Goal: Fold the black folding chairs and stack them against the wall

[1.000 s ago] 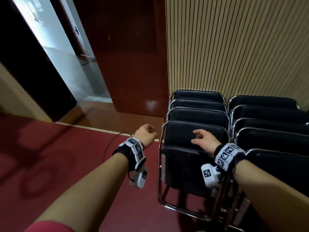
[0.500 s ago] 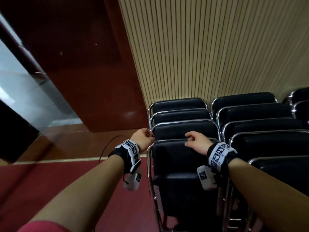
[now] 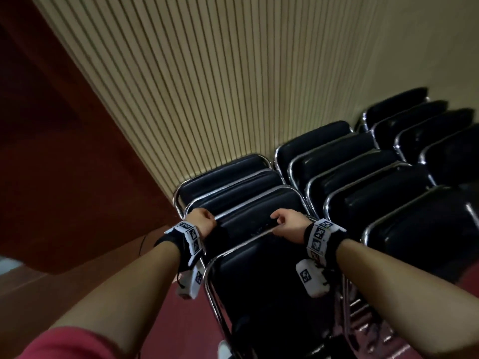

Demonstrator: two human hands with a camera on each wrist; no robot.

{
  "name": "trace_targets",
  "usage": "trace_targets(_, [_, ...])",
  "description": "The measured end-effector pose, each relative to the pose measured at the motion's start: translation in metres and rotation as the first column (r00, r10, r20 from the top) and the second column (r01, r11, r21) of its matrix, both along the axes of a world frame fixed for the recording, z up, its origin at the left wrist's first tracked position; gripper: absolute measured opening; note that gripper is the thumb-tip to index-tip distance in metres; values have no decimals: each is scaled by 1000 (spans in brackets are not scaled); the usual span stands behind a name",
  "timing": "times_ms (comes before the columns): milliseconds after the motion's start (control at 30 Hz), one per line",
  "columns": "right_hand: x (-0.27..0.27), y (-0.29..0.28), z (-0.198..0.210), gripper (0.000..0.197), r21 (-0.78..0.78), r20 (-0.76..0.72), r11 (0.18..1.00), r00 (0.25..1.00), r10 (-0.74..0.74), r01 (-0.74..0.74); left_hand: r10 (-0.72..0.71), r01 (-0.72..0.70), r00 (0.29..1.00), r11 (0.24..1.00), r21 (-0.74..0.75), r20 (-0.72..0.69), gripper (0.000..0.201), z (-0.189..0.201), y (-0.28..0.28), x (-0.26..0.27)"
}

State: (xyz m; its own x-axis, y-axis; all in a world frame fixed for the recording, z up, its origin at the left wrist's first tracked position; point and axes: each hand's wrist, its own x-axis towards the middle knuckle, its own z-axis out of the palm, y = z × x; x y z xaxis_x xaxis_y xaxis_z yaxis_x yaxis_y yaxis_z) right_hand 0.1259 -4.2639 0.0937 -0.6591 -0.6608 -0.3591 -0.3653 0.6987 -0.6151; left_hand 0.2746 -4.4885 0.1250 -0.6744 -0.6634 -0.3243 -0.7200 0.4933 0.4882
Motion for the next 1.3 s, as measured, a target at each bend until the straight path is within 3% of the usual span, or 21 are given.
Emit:
trace_targets(133, [0, -26, -2, 49, 27, 0, 991, 991, -134, 134, -81, 80, 996, 995, 55, 34, 10, -5, -54, -26])
trace_targets(367, [-10, -52, -15, 46, -8, 7, 977, 977, -215, 215, -130, 117, 984, 987, 106, 119, 16, -19, -92, -58])
trace_targets(467, [-26, -61, -16, 46, -14, -7, 987, 987, -161, 161, -101, 83, 985, 989, 125, 143, 23, -27, -95, -64])
trace_targets(600, [-56, -90, -10, 53, 1, -48, 999, 998, -36, 36, -29, 12, 988, 994, 113, 152, 50, -35, -97, -65])
trace_targets(733, [-78, -120, -15, 58, 65, -77, 996, 994, 73, -68, 11, -31, 981, 995, 100, 195, 49, -52, -110, -67])
trace_targets(800, [-87, -139, -19, 64, 106, -63, 985, 988, 142, -135, 20, -32, 976, 998, 53, 219, 61, -63, -121, -73])
trace_targets(900, [-93, -163, -32, 72, 217, -35, 948, 969, 245, -232, -12, 23, 956, 999, -34, 292, 88, -84, -141, -87])
trace_targets(1000, [-89, -181, -48, 73, 295, 5, 913, 956, 295, -283, -105, 115, 936, 993, -11, 335, 104, -99, -162, -100])
trace_targets(1133, [-96, -206, -57, 54, 270, -157, 936, 949, 274, -225, -171, 184, 907, 983, 4, 384, 105, -112, -175, -116])
trace_targets(1300, [-100, -223, -57, 49, 302, -283, 934, 917, 280, -192, -232, 267, 835, 964, 2, 499, 106, -113, -178, -125])
